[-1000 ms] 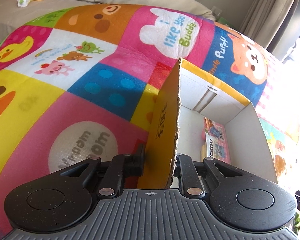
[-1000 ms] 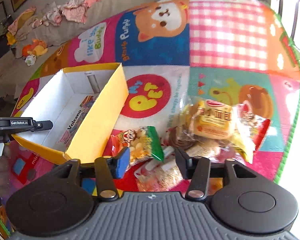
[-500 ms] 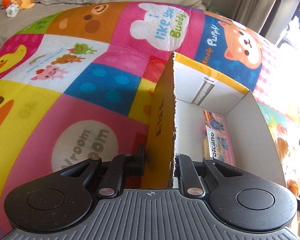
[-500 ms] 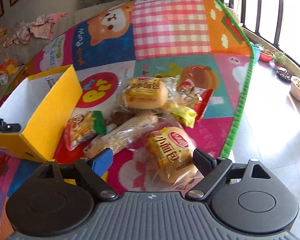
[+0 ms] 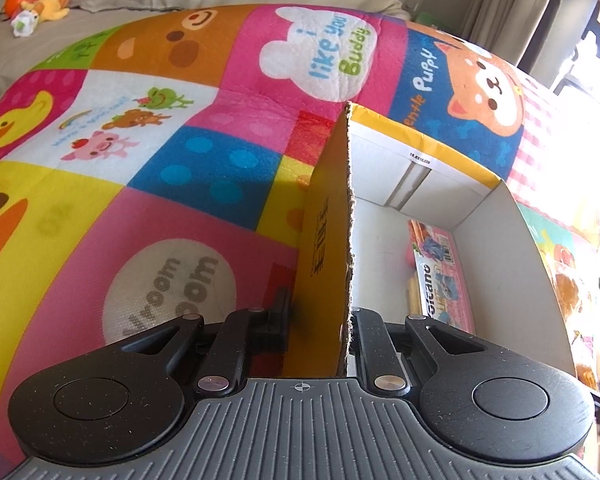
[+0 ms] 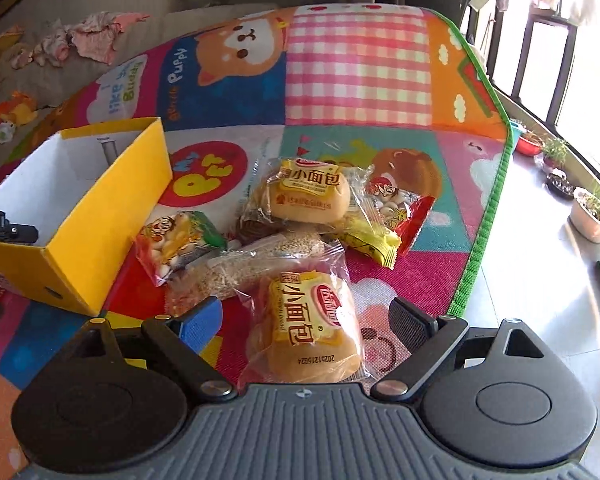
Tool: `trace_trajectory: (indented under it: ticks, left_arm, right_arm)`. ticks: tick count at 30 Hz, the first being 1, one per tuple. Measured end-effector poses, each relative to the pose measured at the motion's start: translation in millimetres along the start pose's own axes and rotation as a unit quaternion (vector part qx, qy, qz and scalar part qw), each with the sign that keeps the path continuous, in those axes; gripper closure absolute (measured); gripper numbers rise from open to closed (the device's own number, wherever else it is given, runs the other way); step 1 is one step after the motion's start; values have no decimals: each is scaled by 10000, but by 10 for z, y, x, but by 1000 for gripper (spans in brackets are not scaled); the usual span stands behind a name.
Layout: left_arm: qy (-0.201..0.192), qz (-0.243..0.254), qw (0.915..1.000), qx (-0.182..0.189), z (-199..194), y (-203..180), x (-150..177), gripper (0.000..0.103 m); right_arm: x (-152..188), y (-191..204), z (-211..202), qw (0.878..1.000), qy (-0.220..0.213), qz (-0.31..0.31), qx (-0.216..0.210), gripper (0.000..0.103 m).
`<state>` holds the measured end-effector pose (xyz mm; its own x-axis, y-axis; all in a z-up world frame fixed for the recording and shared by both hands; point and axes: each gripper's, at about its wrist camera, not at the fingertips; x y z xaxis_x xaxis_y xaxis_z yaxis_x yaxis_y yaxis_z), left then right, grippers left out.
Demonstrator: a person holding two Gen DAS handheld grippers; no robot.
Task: Organize objects
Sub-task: 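Grasp the wrapped round bun with the right gripper and lift it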
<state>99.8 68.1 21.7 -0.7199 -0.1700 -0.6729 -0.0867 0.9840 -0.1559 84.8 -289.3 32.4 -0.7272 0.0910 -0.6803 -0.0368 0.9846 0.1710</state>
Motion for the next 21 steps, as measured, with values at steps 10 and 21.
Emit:
trace_trajectory:
  ticks: [10, 21]
  left_arm:
    - [77, 150, 9998, -52, 4, -23, -24, 89]
    - [121, 77, 9999, -19, 9, -8, -30, 89]
  right_arm:
    - [88, 10, -256, 9988, 415, 169, -210, 45]
    - [204, 615, -1026, 9887, 344, -631, -1315, 45]
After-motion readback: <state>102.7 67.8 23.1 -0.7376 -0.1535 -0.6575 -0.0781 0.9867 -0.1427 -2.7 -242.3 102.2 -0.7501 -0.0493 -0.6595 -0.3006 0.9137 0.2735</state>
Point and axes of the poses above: each gripper's, at about its wrist camera, not at the fingertips, and z roughly the way its jaws point, y to its left, x to its underside, and after that the axes turned 13 degrees about z, right-handed
